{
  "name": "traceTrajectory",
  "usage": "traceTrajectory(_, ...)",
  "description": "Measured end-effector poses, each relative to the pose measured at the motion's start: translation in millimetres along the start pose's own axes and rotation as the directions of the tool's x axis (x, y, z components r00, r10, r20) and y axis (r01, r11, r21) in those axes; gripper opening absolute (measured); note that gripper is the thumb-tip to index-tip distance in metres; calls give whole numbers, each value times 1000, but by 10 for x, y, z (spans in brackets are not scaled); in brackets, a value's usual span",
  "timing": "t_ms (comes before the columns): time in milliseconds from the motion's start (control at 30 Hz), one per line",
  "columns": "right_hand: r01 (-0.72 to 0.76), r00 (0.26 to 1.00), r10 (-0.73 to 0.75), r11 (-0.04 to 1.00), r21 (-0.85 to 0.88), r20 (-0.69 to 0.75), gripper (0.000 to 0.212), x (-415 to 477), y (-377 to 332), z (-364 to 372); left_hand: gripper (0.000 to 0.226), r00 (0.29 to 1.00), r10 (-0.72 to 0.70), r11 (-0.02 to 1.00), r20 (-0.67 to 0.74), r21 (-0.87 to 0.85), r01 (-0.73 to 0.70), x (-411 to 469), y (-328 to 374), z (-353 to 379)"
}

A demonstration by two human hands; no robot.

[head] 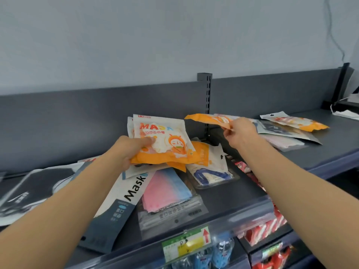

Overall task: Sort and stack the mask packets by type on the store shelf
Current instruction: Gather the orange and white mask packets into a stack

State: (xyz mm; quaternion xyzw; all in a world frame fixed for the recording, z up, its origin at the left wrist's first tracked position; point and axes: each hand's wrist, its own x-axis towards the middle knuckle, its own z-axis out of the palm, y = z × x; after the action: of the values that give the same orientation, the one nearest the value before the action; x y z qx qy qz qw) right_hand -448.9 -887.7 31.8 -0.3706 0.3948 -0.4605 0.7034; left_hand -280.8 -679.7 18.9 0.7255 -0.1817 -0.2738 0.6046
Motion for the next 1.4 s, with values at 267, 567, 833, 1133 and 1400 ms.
traceTrajectory(267,67,958,-76,997,43,277,92,-565,129,97,18,994,-44,998,103,-47,50,-72,-98,-268)
traceTrajectory(567,134,920,112,809,-572,375,50,-835,563,279,45,994,-69,997,83,-38,73,-68,-241,-476)
traceTrajectory(833,173,885,178,732,-659,430,57,-816,720,338,45,984,-23,998,176,-60,34,-114,-310,-476)
traceTrajectory(1133,201,973,-60,692,-693,223,36,-523,473,108,33,995,9,999,97,-40,-5,-101,-316,-406)
traceTrajectory(1400,99,986,73,455,-885,148,50,-215,406,-98,34,999,-5,1000,-33,-28,4,-142,-304,-349)
